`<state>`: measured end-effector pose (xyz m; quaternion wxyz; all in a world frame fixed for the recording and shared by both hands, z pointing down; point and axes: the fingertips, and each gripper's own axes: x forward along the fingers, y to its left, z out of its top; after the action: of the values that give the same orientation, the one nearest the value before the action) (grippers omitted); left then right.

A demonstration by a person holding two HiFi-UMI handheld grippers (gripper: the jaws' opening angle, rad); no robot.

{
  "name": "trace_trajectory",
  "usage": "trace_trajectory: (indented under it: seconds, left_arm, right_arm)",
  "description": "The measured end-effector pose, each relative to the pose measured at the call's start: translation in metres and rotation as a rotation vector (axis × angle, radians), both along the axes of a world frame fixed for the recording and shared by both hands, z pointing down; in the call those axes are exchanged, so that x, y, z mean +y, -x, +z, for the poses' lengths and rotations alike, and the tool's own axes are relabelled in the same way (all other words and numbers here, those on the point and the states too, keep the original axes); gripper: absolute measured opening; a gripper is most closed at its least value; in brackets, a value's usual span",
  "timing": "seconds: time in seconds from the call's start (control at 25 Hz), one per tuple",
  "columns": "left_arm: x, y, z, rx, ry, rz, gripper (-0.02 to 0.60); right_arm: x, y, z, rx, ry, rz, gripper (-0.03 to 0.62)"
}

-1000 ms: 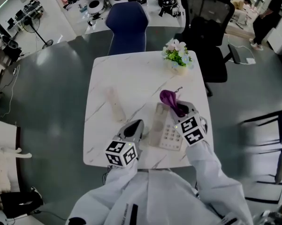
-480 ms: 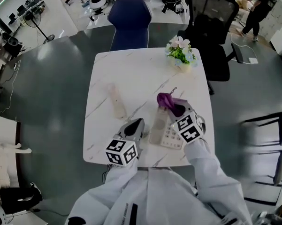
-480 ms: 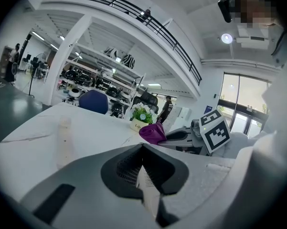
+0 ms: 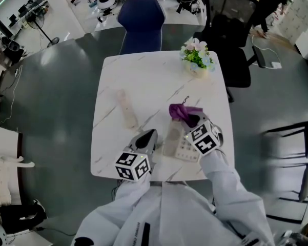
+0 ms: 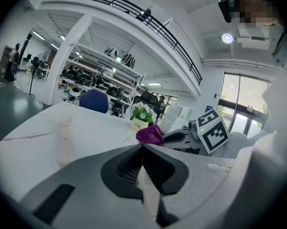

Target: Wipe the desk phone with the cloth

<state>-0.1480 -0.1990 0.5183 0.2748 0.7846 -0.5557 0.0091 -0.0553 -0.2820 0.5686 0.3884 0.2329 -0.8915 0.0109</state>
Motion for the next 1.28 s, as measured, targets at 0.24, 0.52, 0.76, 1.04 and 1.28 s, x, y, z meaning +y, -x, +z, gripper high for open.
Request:
trace_trajectory:
  seconds: [0.24,0.52,0.76,1.04,1.28]
  left_arm:
    - [0.003,0.0,0.0,0.003,0.009,-0.007,-0.002]
    - [0.006,-0.002,0.0,0.001,0.006,-0.005,-0.003]
    - [0.012,-0.004,-0.005,0.002,0.003,-0.003,-0.002]
    - [0.018,-0.007,-0.006,0.001,-0.002,-0.001,-0.002]
    - [0.023,-0.008,-0.007,0.0,-0.003,-0.004,-0.003]
  right_arm:
    - [0.006,0.0,0.002,0.021,0.054,-0.015,0.041]
    - [0.014,0.001,0.006,0.027,0.067,-0.026,0.041]
    - [0.026,0.001,0.006,0.03,0.082,-0.036,0.041]
    - [0.036,0.001,0.01,0.032,0.093,-0.044,0.041]
    - [0.045,0.0,0.011,0.038,0.101,-0.048,0.041]
